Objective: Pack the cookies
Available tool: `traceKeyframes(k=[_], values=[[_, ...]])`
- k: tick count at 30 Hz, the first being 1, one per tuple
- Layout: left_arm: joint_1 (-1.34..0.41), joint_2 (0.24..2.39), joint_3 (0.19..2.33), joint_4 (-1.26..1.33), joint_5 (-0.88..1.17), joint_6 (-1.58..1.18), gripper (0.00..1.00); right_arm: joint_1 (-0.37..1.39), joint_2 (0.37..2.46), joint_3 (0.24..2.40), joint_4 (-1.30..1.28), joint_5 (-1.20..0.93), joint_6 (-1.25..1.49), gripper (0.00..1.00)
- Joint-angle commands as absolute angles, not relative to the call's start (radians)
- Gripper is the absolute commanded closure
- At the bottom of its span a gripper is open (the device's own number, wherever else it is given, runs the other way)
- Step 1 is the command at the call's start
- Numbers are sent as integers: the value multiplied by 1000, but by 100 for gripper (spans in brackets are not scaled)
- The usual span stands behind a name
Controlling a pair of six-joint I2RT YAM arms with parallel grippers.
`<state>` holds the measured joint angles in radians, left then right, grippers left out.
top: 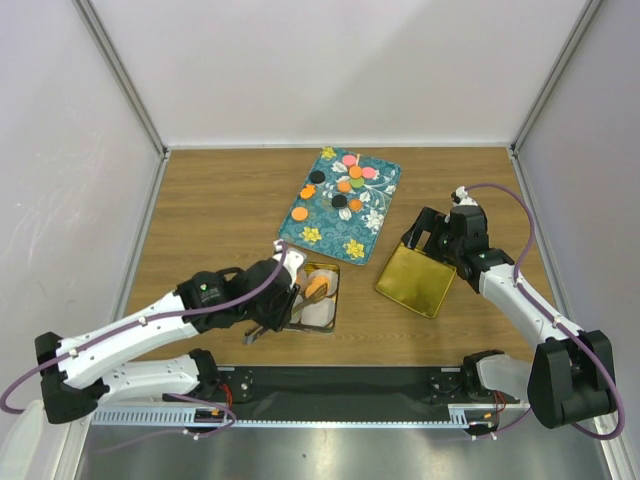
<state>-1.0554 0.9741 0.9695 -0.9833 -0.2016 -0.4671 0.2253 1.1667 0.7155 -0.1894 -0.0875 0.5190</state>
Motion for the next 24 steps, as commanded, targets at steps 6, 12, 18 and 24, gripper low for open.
traceKeyframes(k=[6, 12, 18, 24], values=[[-1127, 946, 914, -971, -210, -551, 62, 230, 1167, 759, -173, -83, 505, 0], [-1152, 951, 881, -942, -196, -563, 59, 230, 1169, 761, -173, -83, 505, 0], [-1163, 959, 881, -910, -196, -568, 55, 230, 1169, 759, -173, -83, 505, 0], [-1164, 971, 879, -897, -202, -566, 51, 230, 1167, 761, -175, -86, 505, 0]])
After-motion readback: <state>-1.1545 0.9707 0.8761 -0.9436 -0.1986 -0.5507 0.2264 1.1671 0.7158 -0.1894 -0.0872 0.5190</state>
